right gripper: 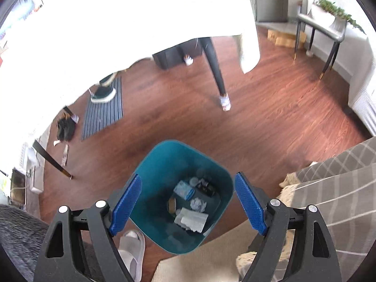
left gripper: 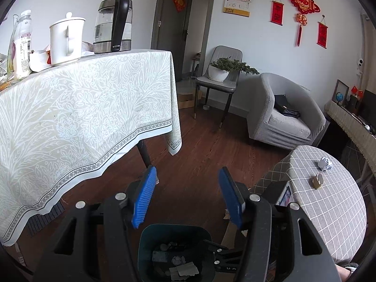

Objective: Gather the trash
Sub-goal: 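Move both tools back toward the table and the remaining tape roll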

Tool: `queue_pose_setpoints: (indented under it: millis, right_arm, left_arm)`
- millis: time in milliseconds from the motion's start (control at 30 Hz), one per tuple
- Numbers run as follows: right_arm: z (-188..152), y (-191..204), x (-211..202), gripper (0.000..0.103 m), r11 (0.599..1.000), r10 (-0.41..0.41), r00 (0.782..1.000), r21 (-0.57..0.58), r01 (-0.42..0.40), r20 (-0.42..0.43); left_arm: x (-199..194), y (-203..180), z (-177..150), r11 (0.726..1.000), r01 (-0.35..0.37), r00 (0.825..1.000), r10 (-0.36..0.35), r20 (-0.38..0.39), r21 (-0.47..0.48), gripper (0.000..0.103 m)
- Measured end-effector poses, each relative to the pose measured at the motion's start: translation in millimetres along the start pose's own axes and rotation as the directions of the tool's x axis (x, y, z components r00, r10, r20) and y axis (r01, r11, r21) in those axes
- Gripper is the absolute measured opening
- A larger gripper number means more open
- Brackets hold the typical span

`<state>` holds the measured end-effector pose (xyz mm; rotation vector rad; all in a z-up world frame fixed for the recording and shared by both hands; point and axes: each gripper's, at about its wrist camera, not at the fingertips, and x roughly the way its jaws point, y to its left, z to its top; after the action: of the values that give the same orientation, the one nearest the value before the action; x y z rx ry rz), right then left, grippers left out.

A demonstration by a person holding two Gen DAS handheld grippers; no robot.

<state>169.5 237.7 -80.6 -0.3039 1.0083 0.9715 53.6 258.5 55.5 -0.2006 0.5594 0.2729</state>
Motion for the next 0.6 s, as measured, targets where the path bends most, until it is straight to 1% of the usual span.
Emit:
queue_pose_setpoints:
  millis: [267, 433, 600]
  right_arm:
    - [6.7, -23.3, -61.0, 0.082, 0.999, -0.025, 0.992, 0.034, 0.021, 0.124]
    - [6.2, -44.4, -94.6, 0.082, 0.995, -0.084, 0.976, 0.065, 0.072, 0.2]
    - [-1.5, -80.8, -118.6, 0.082, 0.983, -0.15, 0.962, 0.143, 0.119, 0.229]
  left_arm:
    - [8.6, -26.4, 3.4, 1.0, 0.006, 1.0, -0.006, 0.005, 0.028, 0.061]
    - [18.9, -47.4, 1.5, 0.999, 0.02, 1.0, -0.019, -0.011, 0.05, 0.062]
    - [28.8, -69.8, 0.2, 0.996, 0.049, 0.999, -0.047, -0.026, 0.071, 0.064]
